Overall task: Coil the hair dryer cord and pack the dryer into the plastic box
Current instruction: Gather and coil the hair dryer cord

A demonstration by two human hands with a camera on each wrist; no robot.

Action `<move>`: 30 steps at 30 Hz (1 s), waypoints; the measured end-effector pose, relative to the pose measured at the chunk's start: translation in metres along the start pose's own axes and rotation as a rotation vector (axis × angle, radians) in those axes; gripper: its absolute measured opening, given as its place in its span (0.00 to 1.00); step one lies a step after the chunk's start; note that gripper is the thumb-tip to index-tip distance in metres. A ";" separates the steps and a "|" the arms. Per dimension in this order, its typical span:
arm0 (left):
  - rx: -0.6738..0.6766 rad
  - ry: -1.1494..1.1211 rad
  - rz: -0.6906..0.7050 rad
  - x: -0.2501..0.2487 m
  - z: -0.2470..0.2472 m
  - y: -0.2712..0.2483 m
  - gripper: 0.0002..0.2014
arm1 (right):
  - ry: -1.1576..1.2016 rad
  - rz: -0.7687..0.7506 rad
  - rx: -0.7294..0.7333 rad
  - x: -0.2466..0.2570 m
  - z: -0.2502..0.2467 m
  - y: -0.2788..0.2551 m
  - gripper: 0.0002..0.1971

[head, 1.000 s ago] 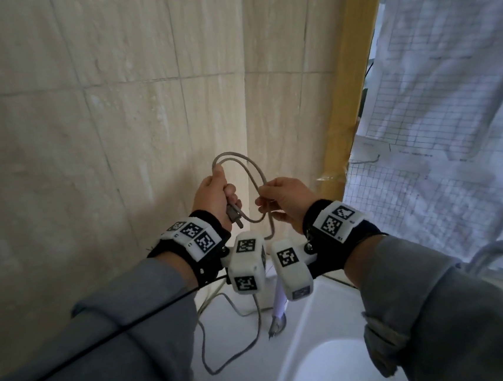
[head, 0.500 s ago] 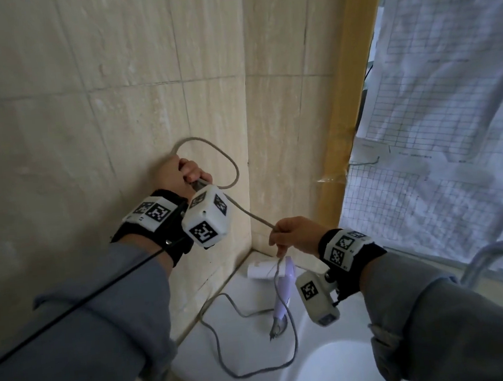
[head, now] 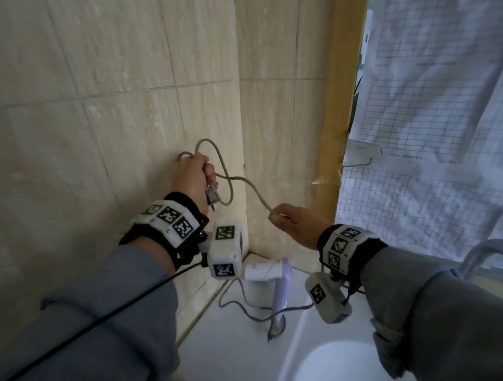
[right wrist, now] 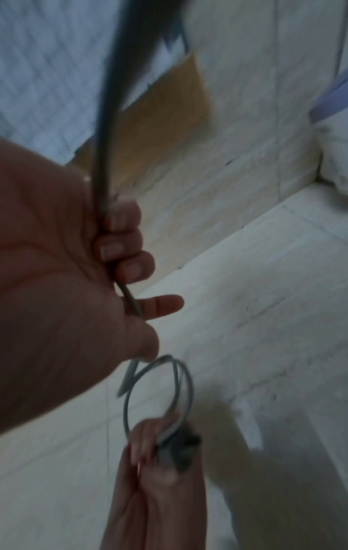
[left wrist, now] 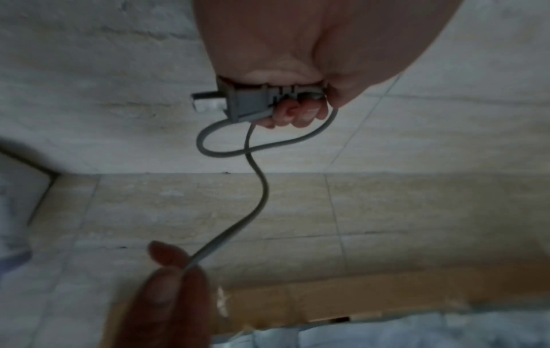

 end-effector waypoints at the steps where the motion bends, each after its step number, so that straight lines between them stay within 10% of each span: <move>1: -0.010 0.124 0.056 -0.001 0.000 -0.001 0.15 | -0.064 -0.022 0.030 0.009 0.001 -0.002 0.21; 11: 0.225 0.680 0.198 0.023 0.023 -0.024 0.10 | -0.483 -0.100 0.341 0.075 0.025 -0.020 0.17; 15: 0.348 0.837 0.126 0.043 0.023 -0.028 0.10 | -0.151 -0.231 0.255 0.098 0.011 -0.016 0.14; 21: 0.490 0.346 -0.158 0.054 0.024 -0.042 0.15 | 0.135 -0.362 -0.127 0.095 -0.028 0.001 0.11; 30: 0.620 0.148 -0.235 0.050 0.037 -0.052 0.23 | 0.637 -0.053 -0.155 0.055 -0.022 0.011 0.16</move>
Point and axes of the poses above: each hand's wrist, its own y-axis towards the middle knuckle, its own z-axis out of the palm, x = y × z, the point moved 8 cm from there along y, towards the middle knuckle, and after that the axes turned 11 degrees about y, right-handed, at the moved point
